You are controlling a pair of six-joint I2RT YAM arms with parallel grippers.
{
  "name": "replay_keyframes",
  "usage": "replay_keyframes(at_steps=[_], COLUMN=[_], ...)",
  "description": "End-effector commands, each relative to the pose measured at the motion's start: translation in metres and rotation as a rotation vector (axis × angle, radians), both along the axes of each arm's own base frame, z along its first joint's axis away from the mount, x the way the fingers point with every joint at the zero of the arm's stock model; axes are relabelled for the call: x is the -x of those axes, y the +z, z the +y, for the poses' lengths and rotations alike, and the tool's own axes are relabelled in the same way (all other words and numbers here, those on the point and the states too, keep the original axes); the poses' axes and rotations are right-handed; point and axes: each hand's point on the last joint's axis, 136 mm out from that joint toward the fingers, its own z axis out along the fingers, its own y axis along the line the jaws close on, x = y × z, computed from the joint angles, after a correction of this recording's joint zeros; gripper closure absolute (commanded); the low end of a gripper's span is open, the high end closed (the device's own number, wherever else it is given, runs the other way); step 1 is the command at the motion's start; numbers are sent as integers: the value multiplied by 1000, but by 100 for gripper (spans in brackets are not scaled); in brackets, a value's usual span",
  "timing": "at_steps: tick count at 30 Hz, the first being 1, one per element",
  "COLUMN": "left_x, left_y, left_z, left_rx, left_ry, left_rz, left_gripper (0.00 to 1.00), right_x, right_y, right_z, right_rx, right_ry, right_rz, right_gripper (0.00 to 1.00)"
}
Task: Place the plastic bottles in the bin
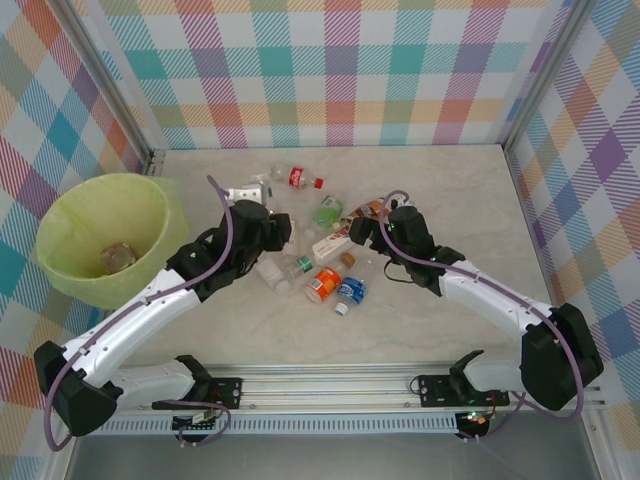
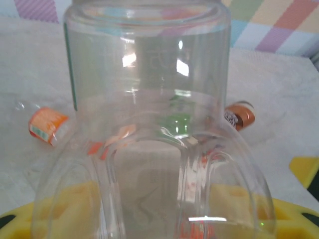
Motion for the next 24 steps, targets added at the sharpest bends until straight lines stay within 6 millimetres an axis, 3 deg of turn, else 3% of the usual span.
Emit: replay_keyframes(at_steps=[1,6,9,17,24], left_x=[-16,-19,-19,-8,13], left_y=[66,107,118,125,118], left_z=[32,63,88,180,249], left_rx=[12,-73,-130,-265,-278], left_ry=[99,104,162,489,708], left_rz=[-183,-226,-232,-188,-153], left_gripper=[60,60,60,60,60], right_x=[-10,-9,-4,17,17], right_y=[31,37,43,70,78], right_z=[10,13,22,54,56], right_rx=[-72,-89,-100,-140,-151], right_ry=[12,32,104,358,369], right_rz=[-76,-93,-120,-189,-219], right_gripper=[0,0,0,0,0])
